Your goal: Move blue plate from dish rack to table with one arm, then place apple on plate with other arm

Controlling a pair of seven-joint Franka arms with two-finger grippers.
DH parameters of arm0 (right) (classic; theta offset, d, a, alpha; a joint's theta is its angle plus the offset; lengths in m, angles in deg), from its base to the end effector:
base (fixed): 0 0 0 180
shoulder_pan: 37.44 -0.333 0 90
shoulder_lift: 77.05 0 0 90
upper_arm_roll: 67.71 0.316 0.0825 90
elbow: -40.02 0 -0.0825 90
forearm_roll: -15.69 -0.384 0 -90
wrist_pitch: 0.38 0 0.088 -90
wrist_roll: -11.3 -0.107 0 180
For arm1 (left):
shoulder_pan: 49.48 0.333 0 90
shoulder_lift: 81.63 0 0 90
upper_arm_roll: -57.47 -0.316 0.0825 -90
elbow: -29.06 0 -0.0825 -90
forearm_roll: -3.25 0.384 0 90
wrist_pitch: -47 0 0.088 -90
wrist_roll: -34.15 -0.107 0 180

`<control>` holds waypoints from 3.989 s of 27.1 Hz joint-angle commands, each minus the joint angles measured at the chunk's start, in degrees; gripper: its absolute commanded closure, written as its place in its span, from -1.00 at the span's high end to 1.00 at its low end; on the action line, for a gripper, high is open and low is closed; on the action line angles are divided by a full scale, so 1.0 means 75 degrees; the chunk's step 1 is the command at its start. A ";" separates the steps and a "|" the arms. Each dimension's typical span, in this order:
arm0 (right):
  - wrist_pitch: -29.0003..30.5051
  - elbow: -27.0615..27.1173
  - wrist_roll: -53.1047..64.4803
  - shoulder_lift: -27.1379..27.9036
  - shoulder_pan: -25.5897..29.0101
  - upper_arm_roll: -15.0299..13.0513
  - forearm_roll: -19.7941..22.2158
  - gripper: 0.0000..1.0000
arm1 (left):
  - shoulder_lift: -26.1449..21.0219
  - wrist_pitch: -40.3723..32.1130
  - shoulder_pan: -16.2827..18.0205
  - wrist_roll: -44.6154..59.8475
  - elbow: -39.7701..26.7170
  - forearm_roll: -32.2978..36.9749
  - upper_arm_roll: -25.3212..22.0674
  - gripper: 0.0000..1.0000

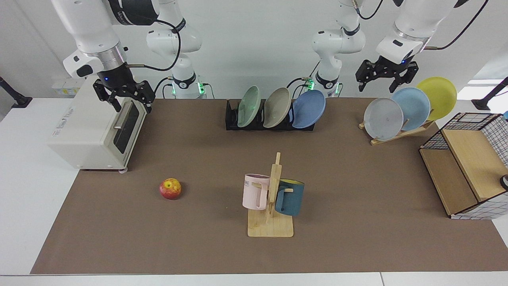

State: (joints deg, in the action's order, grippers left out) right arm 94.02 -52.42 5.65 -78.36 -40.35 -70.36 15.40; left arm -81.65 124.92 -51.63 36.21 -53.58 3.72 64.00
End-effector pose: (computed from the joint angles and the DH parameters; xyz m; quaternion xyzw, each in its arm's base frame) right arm 0.5548 0.0027 0.6239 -0.9985 0.0471 -0.0283 0.0045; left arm 0.5258 -0.0792 0.6660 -0.9975 0.0570 0.0408 0.0079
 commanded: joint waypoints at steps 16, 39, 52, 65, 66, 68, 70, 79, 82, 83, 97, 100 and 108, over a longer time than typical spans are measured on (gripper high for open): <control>0.0140 -0.0096 -0.0184 -0.0084 0.0107 0.0085 -0.0125 1.00 | 0.0073 -0.0101 0.0018 -0.0017 0.0027 -0.0063 -0.0005 1.00; 0.0643 0.0162 -0.0195 0.0654 0.0095 0.0085 -0.0101 1.00 | 0.0342 -0.0171 0.0463 0.0007 -0.0230 -0.0133 0.0230 1.00; 0.1195 0.0173 -0.0231 0.1321 -0.0268 0.0085 -0.0066 1.00 | 0.2077 0.1258 0.0428 -0.0110 -0.3359 -0.0743 0.0487 1.00; 0.1710 0.0654 -0.0231 0.2399 -0.0245 0.0096 -0.0090 1.00 | 0.2944 0.2909 0.0369 -0.0099 -0.6428 -0.1129 0.1284 1.00; 0.1803 0.0666 -0.0231 0.2447 -0.0256 0.0096 -0.0090 1.00 | 0.2967 0.3096 0.0357 -0.0099 -0.6628 -0.1176 0.1284 1.00; 0.2049 0.0654 -0.0231 0.2540 -0.0291 0.0085 -0.0055 1.00 | 0.2979 0.3320 0.0357 -0.0099 -0.6991 -0.1282 0.1343 0.98; 0.2132 0.0654 -0.0231 0.2716 -0.0362 0.0085 -0.0019 1.00 | 0.3003 0.3531 0.0357 -0.0099 -0.7343 -0.1294 0.1495 0.98; 0.3000 0.0549 -0.0231 0.3127 -0.0409 0.0085 -0.0066 1.00 | 0.3260 0.3591 0.0322 0.0030 -0.8130 -0.1540 0.1929 0.98; 0.3046 0.0455 -0.0242 0.3162 -0.0385 0.0085 -0.0113 1.00 | 0.3272 0.3485 0.0322 0.0030 -0.8141 -0.1610 0.1964 0.98; 0.3104 0.0397 -0.0242 0.3208 -0.0385 0.0085 -0.0125 1.00 | 0.3272 0.3485 0.0311 0.0030 -0.8141 -0.1668 0.1976 0.99; 0.3949 -0.0447 -0.0348 0.3525 -0.0420 0.0085 -0.0066 1.00 | 0.3307 0.3591 0.0193 0.0276 -0.8095 -0.1926 0.2269 0.97; 0.4007 -0.0564 -0.0348 0.3549 -0.0432 0.0085 -0.0020 1.00 | 0.3307 0.3555 0.0205 0.0335 -0.8071 -0.1926 0.2316 0.90; 0.4546 -0.1010 -0.0277 0.3549 -0.0432 0.0085 0.0121 1.00 | 0.3319 0.3520 0.0205 0.0546 -0.7977 -0.1926 0.2468 0.18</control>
State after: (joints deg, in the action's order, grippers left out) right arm 125.05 -57.41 4.31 -51.09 -43.66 -69.79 15.38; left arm -58.11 151.05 -49.32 38.81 -113.00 -9.73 82.19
